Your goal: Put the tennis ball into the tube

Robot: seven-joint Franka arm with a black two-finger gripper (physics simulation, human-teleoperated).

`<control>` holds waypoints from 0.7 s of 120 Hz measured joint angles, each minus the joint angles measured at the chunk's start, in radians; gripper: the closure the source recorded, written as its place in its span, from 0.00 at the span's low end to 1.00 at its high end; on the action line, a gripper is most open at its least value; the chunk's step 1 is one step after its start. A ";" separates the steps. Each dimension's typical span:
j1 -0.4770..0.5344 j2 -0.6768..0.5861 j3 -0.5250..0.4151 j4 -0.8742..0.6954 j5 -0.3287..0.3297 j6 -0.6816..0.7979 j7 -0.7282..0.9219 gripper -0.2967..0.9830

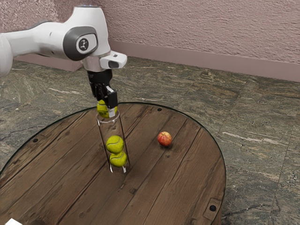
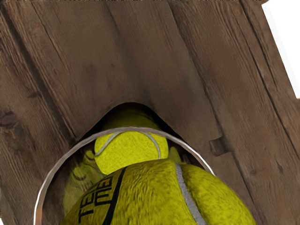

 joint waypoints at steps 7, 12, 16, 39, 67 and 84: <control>-0.001 0.001 0.000 0.000 -0.001 -0.001 0.001 0.46; -0.001 0.001 0.001 0.001 -0.002 -0.001 0.002 0.42; -0.002 0.001 0.001 0.001 -0.003 -0.002 0.003 0.40; -0.002 -0.001 0.002 0.000 -0.003 -0.005 0.006 0.30; 0.001 -0.130 0.016 0.001 -0.001 -0.062 -0.015 0.25; 0.002 -0.144 0.017 0.019 0.002 -0.087 -0.031 0.24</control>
